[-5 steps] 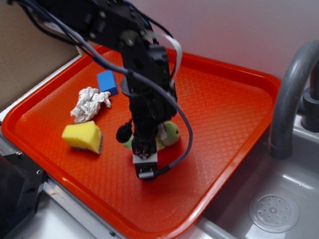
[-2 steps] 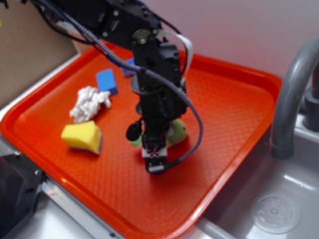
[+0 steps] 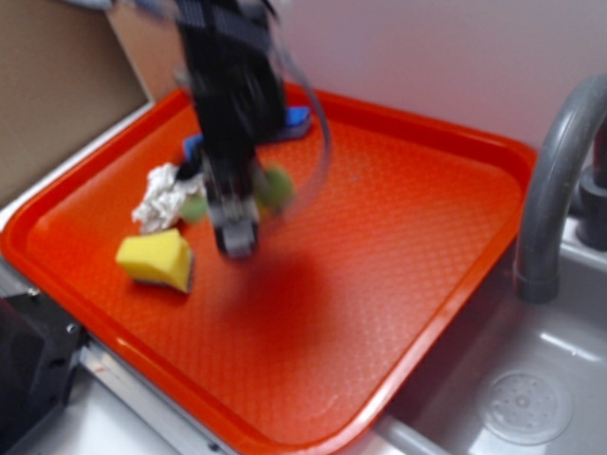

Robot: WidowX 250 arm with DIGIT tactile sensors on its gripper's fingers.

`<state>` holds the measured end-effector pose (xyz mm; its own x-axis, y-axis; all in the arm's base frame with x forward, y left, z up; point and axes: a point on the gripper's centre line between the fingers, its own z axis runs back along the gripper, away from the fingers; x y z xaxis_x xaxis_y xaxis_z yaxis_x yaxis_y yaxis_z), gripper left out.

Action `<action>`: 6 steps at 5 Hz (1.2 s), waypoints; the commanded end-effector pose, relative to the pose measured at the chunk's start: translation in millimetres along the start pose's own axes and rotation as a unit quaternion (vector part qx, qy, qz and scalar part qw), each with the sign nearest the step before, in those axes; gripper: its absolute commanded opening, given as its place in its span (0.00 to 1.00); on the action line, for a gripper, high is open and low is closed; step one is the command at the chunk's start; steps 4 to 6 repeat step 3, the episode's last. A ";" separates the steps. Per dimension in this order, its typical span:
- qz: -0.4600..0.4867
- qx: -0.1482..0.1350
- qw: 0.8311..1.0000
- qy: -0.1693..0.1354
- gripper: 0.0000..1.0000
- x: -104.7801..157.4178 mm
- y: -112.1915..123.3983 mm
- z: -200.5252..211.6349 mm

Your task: Grab the green animal.

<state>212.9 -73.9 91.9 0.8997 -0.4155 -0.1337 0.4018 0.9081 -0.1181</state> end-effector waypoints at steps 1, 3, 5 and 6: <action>0.117 -0.005 0.987 -0.111 0.00 -22.0 5.7 104.5; 0.006 0.028 0.983 -0.184 0.00 -9.3 -13.2 133.3; 0.006 0.028 0.983 -0.184 0.00 -9.3 -13.2 133.3; 0.006 0.028 0.983 -0.184 0.00 -9.3 -13.2 133.3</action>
